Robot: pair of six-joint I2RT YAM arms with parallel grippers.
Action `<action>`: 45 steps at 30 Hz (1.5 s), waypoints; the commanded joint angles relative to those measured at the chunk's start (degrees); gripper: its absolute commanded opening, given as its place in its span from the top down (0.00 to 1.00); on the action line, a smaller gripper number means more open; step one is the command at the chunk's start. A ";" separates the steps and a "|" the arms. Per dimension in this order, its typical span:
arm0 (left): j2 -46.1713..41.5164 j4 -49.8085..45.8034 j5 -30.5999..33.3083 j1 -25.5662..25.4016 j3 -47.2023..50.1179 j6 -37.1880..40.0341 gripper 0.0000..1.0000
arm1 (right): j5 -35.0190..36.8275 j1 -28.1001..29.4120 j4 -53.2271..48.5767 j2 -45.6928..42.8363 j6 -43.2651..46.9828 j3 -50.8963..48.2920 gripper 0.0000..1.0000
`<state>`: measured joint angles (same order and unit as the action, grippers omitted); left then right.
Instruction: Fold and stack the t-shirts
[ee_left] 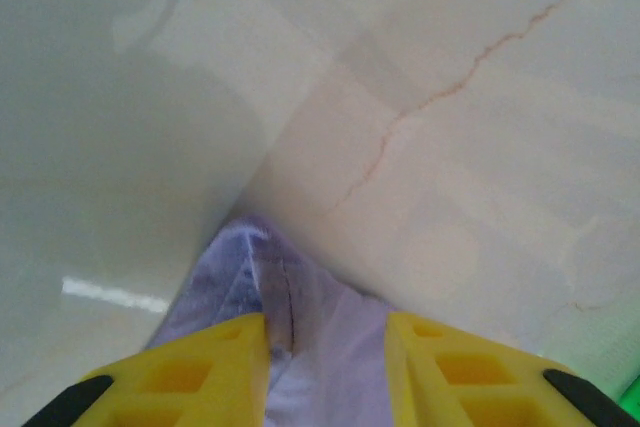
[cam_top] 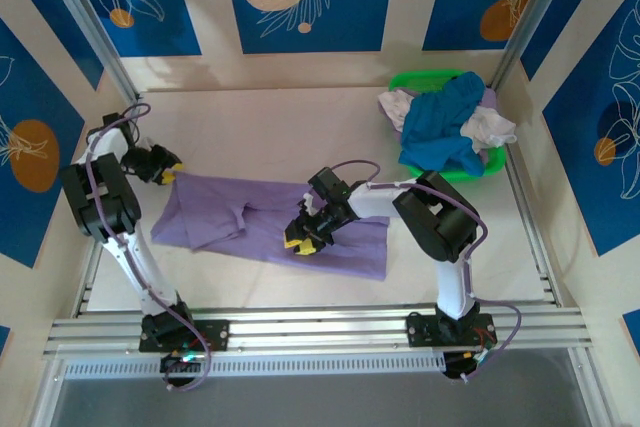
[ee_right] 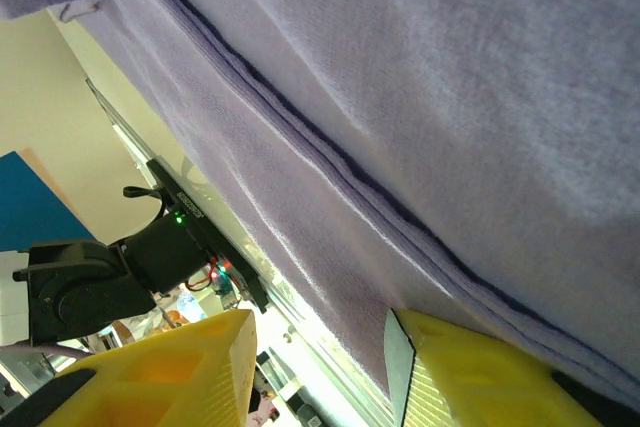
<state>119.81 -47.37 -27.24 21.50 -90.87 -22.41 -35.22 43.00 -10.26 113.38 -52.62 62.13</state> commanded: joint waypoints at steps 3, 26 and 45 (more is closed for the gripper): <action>-5.34 0.77 0.91 0.20 4.08 1.45 0.65 | 5.33 0.15 -3.36 3.47 0.33 -2.28 0.59; -7.51 5.01 1.55 0.21 13.95 3.86 0.72 | 4.96 0.15 -3.45 4.05 0.64 -1.75 0.59; -7.61 8.83 1.71 0.21 9.65 0.12 1.00 | 5.16 0.06 -3.71 3.95 0.67 -2.22 0.59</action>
<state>113.30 -39.81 -25.36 21.52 -78.24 -21.17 -35.42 42.94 -10.24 113.47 -52.62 62.15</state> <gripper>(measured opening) 0.050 0.412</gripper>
